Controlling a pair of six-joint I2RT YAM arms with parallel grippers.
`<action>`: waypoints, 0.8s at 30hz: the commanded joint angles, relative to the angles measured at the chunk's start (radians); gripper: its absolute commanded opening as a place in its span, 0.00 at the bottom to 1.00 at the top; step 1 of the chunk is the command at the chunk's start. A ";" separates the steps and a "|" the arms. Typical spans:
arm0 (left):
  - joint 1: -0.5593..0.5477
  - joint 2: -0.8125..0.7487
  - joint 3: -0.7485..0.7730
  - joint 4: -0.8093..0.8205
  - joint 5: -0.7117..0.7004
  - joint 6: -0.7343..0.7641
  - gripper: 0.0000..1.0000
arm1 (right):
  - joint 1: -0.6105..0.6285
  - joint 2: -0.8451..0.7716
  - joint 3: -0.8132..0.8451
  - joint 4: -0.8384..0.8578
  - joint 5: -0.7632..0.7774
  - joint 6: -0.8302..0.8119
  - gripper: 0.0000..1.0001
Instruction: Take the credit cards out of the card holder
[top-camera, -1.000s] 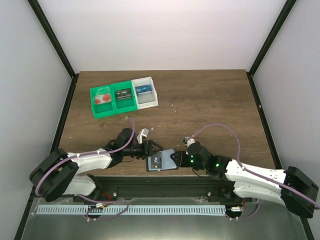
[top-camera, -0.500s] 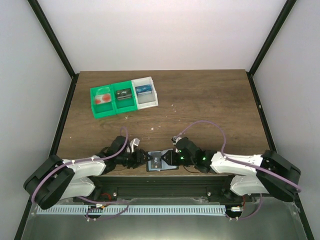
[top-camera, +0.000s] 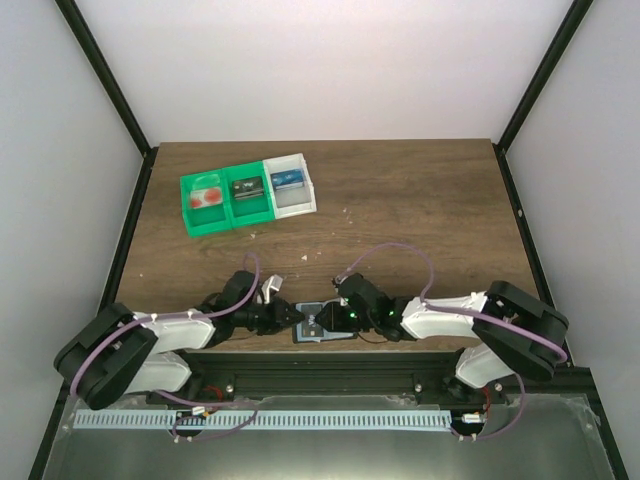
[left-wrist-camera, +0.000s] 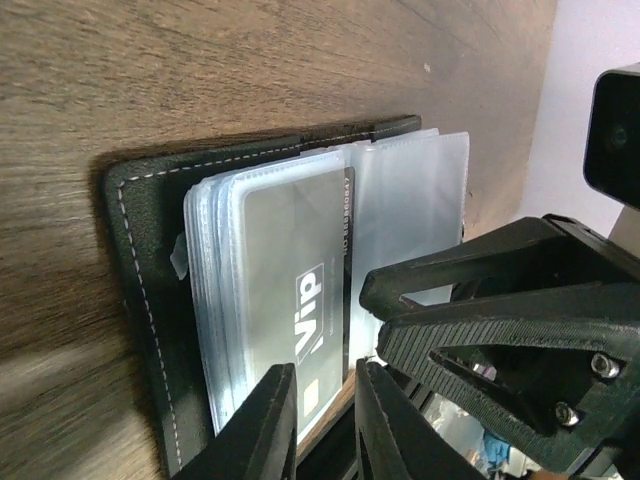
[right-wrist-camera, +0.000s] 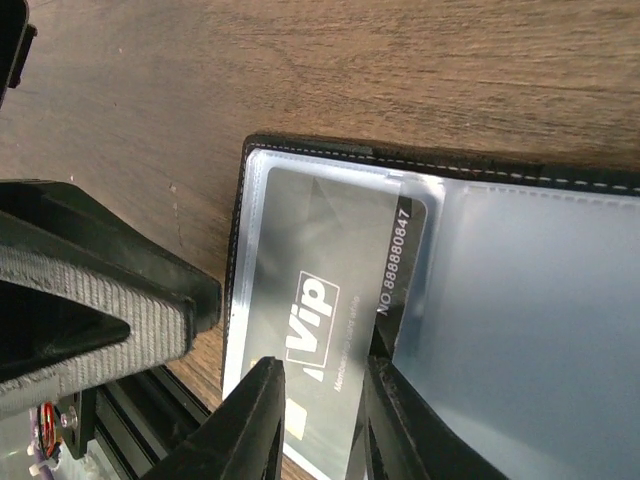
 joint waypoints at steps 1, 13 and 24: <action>0.003 0.045 0.015 0.081 0.038 0.010 0.16 | -0.005 0.024 0.056 0.004 0.006 0.004 0.23; 0.003 0.127 0.020 0.027 -0.003 0.075 0.07 | -0.005 0.030 0.037 -0.057 0.066 0.006 0.22; 0.003 0.138 0.027 0.007 -0.011 0.091 0.09 | -0.005 0.057 0.034 -0.009 0.028 0.005 0.22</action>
